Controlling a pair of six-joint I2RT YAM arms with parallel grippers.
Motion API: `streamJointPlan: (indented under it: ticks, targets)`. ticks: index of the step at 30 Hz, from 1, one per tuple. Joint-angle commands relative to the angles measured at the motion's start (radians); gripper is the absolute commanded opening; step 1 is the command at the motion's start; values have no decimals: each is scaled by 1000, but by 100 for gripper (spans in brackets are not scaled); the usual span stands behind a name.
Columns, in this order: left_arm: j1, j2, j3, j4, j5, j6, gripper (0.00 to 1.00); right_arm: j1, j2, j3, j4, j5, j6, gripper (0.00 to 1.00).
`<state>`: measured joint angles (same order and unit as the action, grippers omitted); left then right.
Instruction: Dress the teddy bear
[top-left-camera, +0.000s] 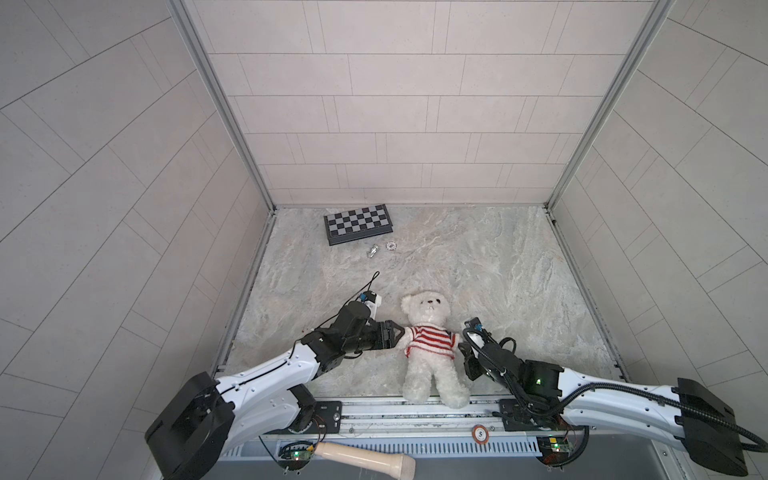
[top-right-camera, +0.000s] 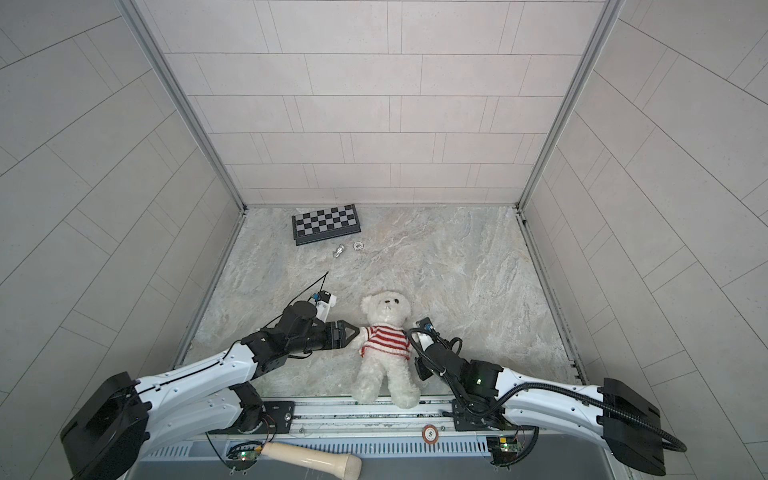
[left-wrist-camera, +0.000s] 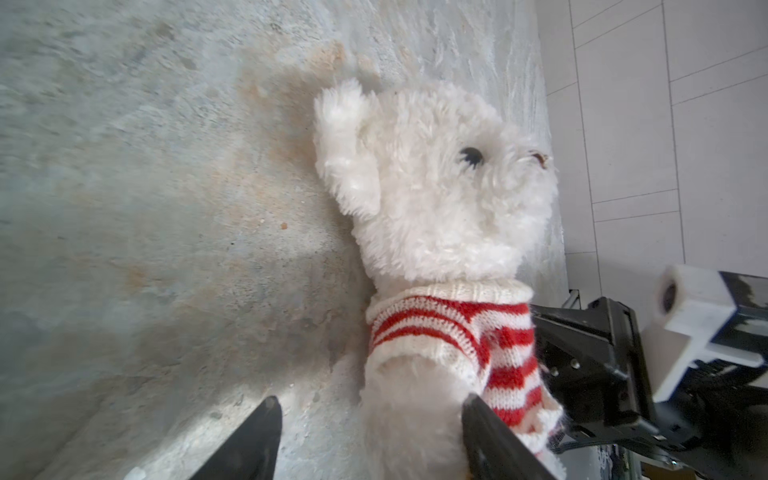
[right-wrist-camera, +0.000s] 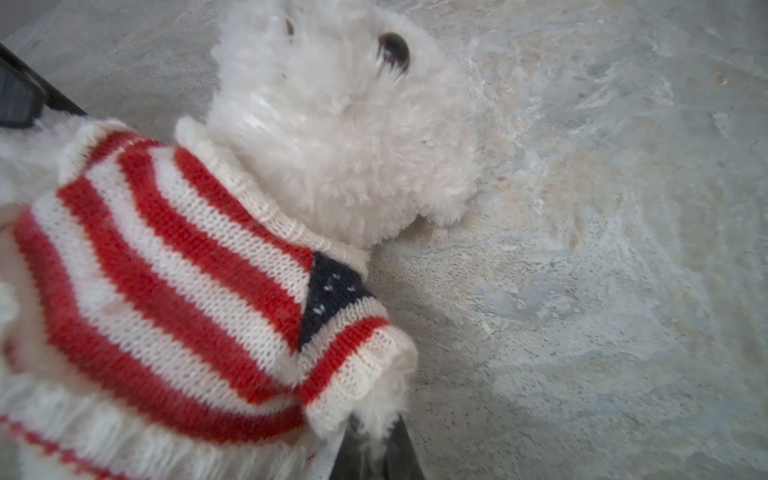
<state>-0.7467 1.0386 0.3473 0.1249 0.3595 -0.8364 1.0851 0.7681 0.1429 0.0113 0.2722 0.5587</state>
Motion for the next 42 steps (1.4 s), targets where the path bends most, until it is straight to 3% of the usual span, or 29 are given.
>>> streamJointPlan:
  ticks: [1, 8, 16, 19, 24, 27, 30, 34, 38, 42]
  targets:
    - [-25, 2, -24, 104, 21, -47, 70, -5, 23, 33, 30, -5, 15, 0]
    - [-85, 30, -24, 174, 6, -90, 68, -6, 52, 46, 47, -12, 9, 0]
    - [-97, 55, -24, 180, -39, -105, 43, -7, 46, 44, 55, -16, 4, 0]
    - [-97, 61, -18, 182, -58, -115, 28, -7, 34, 45, 51, -16, 3, 1]
    - [-94, 2, 18, 95, -104, -95, 0, -7, -21, 35, 47, -15, 1, 23]
    - [-65, -81, 80, -66, -156, -25, 0, -7, -77, 24, 44, -10, 0, 39]
    - [-29, -168, 191, -295, -262, 100, 0, -7, -155, 8, 48, -15, -12, 51]
    - [-23, -181, 352, -557, -445, 269, 0, -7, -269, -12, 31, -10, -28, 60]
    - [-28, -96, 454, -690, -596, 357, 0, -7, -374, -30, -7, 15, -33, 63]
    - [-136, 78, 573, -816, -851, 394, 0, -7, -449, -43, -45, 36, -25, 64]
